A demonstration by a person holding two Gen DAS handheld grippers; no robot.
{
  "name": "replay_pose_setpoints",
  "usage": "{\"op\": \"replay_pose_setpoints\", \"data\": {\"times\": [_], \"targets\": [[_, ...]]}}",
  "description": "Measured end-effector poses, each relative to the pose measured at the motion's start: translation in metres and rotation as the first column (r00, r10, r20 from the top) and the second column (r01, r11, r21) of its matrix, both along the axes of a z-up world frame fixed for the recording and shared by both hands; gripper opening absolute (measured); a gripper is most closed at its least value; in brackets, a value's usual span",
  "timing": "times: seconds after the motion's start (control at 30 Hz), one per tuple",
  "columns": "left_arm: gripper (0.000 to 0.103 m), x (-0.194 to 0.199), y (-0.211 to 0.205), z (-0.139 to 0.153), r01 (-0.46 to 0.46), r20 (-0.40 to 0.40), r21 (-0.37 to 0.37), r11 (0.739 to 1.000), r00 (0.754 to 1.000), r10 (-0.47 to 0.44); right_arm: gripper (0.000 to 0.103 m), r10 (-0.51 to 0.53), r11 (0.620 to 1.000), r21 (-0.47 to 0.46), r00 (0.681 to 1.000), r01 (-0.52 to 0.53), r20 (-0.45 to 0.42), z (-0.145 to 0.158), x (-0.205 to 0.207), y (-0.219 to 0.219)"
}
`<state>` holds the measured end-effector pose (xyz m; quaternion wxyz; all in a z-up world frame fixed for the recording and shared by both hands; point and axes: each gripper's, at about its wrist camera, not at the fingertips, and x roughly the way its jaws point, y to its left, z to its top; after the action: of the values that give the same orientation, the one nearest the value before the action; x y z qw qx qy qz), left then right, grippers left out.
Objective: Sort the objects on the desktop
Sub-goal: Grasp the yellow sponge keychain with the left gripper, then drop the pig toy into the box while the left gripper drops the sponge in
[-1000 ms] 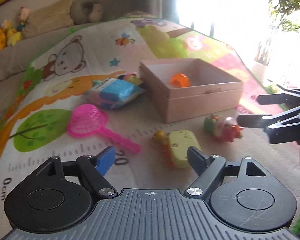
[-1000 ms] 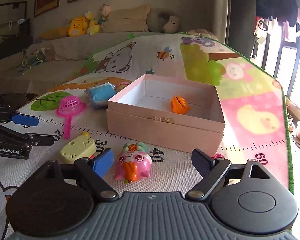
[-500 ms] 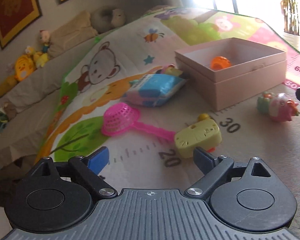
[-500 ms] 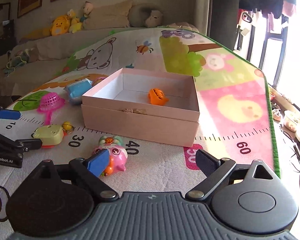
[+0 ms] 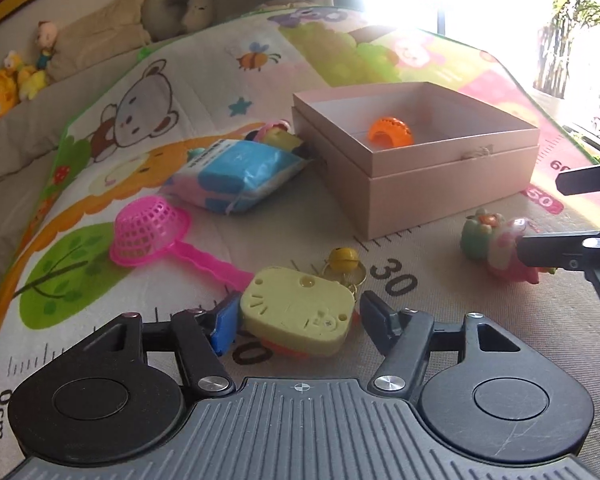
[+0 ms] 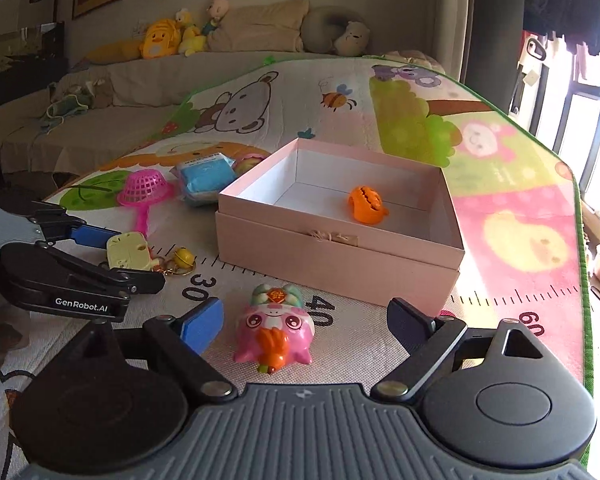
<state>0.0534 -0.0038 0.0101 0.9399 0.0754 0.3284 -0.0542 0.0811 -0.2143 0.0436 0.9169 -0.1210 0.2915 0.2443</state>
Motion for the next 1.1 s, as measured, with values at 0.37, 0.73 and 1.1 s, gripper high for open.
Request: {"op": "replay_pose_setpoints", "data": {"times": [0.37, 0.73, 1.1], "targets": [[0.063, -0.014, -0.002, 0.055, 0.172, 0.115, -0.022, 0.985, 0.979, -0.168, 0.048, 0.111, 0.99, -0.066, 0.983, -0.121, -0.147, -0.001, 0.015, 0.013], [0.06, 0.06, -0.03, 0.124, 0.266, 0.294, -0.087, 0.96, 0.928, -0.23, 0.047, -0.099, 0.992, 0.09, 0.993, 0.094, 0.056, 0.116, 0.057, -0.046], [0.095, 0.07, 0.03, 0.073, -0.036, 0.207, -0.111, 0.993, 0.977, 0.059, 0.061, -0.052, 0.992, 0.109, 0.996, 0.059, -0.069, 0.086, 0.139, -0.012]]}}
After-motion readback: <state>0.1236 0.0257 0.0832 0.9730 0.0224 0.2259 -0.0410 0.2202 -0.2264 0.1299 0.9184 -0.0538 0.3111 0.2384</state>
